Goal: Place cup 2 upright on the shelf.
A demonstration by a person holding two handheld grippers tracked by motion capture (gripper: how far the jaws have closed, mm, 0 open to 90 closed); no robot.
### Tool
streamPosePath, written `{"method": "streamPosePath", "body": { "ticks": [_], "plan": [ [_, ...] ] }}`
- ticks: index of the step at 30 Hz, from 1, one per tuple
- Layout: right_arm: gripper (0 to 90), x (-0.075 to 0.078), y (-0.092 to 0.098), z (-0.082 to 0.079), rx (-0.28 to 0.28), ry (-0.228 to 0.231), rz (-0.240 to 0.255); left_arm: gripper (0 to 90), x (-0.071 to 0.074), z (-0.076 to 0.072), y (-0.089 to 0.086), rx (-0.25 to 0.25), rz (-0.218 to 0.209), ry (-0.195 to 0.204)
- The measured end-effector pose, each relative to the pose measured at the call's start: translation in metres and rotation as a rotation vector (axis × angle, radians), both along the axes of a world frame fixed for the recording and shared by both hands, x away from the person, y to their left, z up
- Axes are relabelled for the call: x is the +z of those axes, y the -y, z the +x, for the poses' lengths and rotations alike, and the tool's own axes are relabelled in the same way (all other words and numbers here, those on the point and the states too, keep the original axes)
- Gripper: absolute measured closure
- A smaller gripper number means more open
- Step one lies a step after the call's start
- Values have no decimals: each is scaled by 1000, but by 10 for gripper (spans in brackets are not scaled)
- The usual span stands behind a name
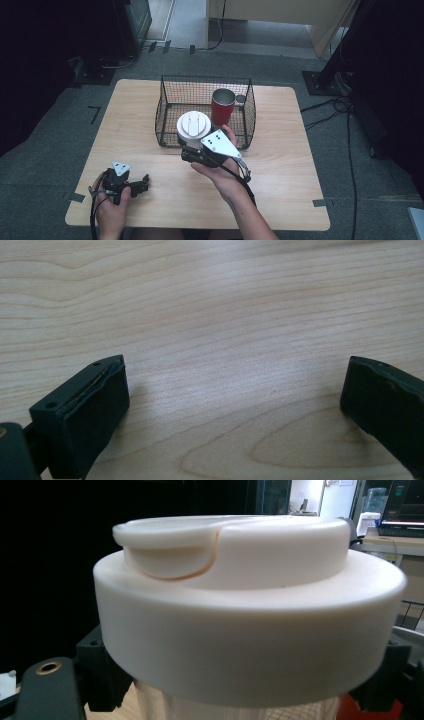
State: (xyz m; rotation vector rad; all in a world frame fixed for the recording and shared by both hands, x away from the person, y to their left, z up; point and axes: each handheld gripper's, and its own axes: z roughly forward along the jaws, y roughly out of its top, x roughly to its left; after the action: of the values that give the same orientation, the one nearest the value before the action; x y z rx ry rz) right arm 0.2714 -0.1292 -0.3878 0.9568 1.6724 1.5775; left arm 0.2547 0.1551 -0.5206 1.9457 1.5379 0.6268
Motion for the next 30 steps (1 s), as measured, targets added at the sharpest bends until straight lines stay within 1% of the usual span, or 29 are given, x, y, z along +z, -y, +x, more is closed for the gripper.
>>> {"method": "streamPosePath", "body": {
  "ticks": [6,12,16,19,21,22,25,26,30],
  "plan": [
    [160,9,-4,6,-1,17,5,1,0,0,0,0,0,-1],
    [160,14,-7,13,-11,26,19,1,0,0,0,-1,1,-2],
    [160,17,-9,17,-14,31,18,1,0,0,0,-1,1,-2],
    [160,22,-11,23,-20,45,24,0,0,0,0,-1,1,-2],
    [160,23,-11,24,-23,51,26,1,0,0,0,0,1,-1],
    [159,24,-11,28,-29,53,41,0,0,0,0,-1,1,-1],
    [159,25,-12,32,-36,59,45,1,0,0,0,0,0,-1],
    [159,27,-12,36,-41,58,53,1,0,0,0,0,1,-1],
    [159,28,-13,44,-51,67,47,0,0,0,0,0,0,-1]
  ]
}}
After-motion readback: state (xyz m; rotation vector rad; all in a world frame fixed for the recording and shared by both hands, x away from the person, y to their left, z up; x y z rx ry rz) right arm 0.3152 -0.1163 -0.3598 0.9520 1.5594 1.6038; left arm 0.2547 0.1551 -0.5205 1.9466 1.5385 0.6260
